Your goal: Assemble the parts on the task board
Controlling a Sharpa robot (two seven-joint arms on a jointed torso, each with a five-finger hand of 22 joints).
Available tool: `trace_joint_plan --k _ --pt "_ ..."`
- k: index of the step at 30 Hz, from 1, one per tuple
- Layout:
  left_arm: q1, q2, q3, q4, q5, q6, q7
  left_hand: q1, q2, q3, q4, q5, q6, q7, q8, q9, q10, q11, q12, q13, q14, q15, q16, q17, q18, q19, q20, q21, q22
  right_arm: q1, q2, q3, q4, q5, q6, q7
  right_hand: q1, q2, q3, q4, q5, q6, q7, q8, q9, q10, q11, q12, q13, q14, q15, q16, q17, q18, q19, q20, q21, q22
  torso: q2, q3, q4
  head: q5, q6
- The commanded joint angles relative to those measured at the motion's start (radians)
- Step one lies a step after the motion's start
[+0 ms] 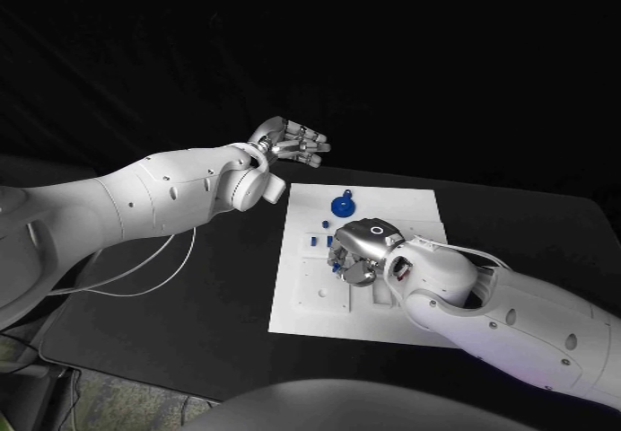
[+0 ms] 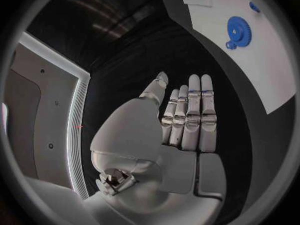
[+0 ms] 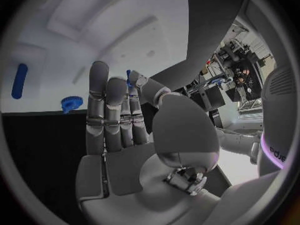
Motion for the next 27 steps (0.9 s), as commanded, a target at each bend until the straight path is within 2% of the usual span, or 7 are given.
trace_joint_plan --k 1,8,11,21,27 --pt "0.001 0.001 0.000 0.003 0.009 -0.002 0.020 0.000 0.006 -0.001 0.005 0.000 0.002 0.003 -0.002 0.000 -0.001 0.001 0.001 0.001 -0.002 0.003 -0.003 0.000 -0.007 -0.005 -0.001 0.006 -0.001 -0.004 0.004 -0.003 -0.002 -0.040 0.019 -0.005 -0.003 0.008 0.005 0.000 -0.001 0.007 -0.001 0.003 0.002 0.006 0.000 0.003 0.001 0.003 -0.004 -0.004 0.001 0.016 0.008 0.000 -0.003 0.001 0.000 0.0001 -0.0006 0.006 -0.008" --pt "0.000 -0.009 0.000 0.006 0.009 -0.001 0.025 0.002 0.006 0.000 0.007 0.001 0.005 0.002 -0.002 0.001 -0.003 0.001 0.001 0.001 -0.005 0.004 -0.004 -0.001 -0.007 -0.007 0.000 0.007 -0.006 -0.007 0.006 -0.006 -0.011 -0.048 0.024 -0.008 -0.004 0.008 0.006 0.000 -0.002 0.007 -0.001 0.003 0.002 0.006 0.000 0.003 0.000 0.002 -0.004 -0.004 0.001 0.016 0.008 0.000 -0.007 0.004 0.000 0.0003 -0.0004 0.006 -0.011" --pt "0.000 -0.012 0.000 0.006 0.009 -0.001 0.025 0.002 0.006 0.000 0.007 0.001 0.005 0.002 -0.002 0.001 -0.003 0.001 0.001 0.001 -0.005 0.004 -0.004 -0.001 -0.007 -0.007 0.000 0.007 -0.006 -0.009 0.007 -0.008 -0.014 -0.049 0.027 -0.009 -0.004 0.008 0.006 0.000 -0.002 0.007 -0.001 0.003 0.002 0.006 0.000 0.003 0.000 0.002 -0.004 -0.004 0.001 0.016 0.008 0.000 -0.007 0.004 0.000 0.0006 -0.0007 0.000 -0.011" --pt "0.000 -0.017 0.000 0.008 0.009 0.003 0.025 0.002 0.005 0.000 0.007 0.001 0.004 0.003 -0.002 0.001 -0.005 0.002 0.001 0.001 -0.007 0.005 -0.003 -0.001 -0.007 -0.008 0.001 0.008 -0.011 -0.012 0.006 -0.013 -0.024 -0.057 0.036 -0.016 -0.004 0.007 0.007 -0.001 -0.001 0.008 -0.001 0.003 0.002 0.006 0.000 0.003 0.000 0.003 -0.004 -0.004 0.002 0.016 0.010 0.000 -0.011 0.010 -0.001 0.0000 -0.0018 0.001 -0.011" --pt "0.000 -0.018 0.000 0.009 0.009 0.007 0.024 0.002 0.005 0.000 0.007 0.001 0.003 0.004 -0.003 0.000 -0.007 0.003 0.001 0.001 -0.015 0.007 -0.004 -0.003 -0.008 -0.012 0.003 0.006 -0.014 -0.012 0.006 -0.015 -0.030 -0.058 0.042 -0.016 -0.005 0.007 0.007 -0.001 0.001 0.008 -0.001 0.003 0.002 0.007 0.000 0.003 0.000 0.003 -0.004 -0.004 0.002 0.016 0.011 0.000 -0.015 0.015 0.000 0.0009 -0.0017 0.003 -0.014"
